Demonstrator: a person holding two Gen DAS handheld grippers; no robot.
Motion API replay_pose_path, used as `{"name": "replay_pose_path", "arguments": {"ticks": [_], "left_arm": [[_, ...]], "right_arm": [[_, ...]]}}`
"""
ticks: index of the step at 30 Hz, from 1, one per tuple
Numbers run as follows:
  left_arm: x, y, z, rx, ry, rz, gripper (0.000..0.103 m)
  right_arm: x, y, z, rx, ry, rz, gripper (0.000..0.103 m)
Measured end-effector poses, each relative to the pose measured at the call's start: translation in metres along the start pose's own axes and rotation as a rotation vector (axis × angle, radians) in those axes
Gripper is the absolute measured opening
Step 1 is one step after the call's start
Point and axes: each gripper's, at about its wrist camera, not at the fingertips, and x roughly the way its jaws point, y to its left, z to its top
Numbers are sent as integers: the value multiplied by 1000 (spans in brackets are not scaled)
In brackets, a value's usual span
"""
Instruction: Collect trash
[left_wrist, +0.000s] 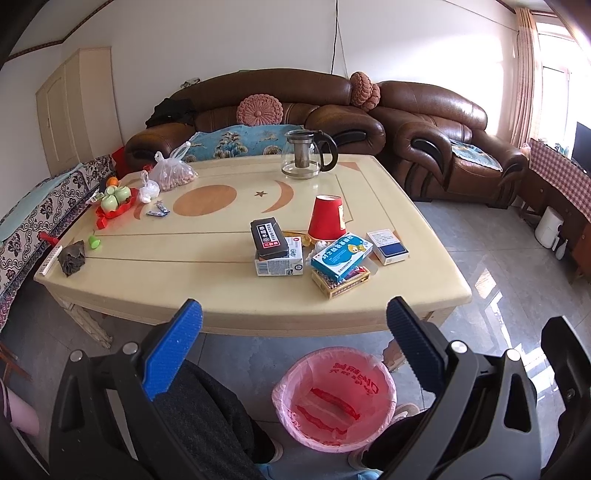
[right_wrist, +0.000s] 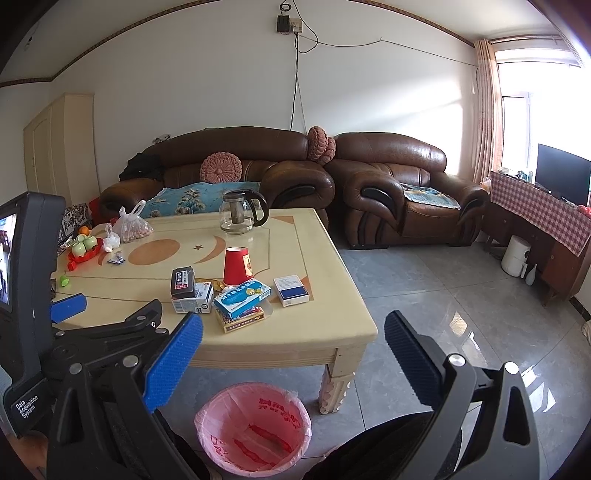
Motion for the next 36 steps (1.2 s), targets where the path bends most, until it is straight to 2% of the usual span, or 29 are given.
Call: {"name": "replay_pose_path", "arguments": {"ticks": [36], "left_arm": [[-4,10,9,-9,-3,7,98]], "right_arm": [[-2,3,1,6,-4,12,97]]}}
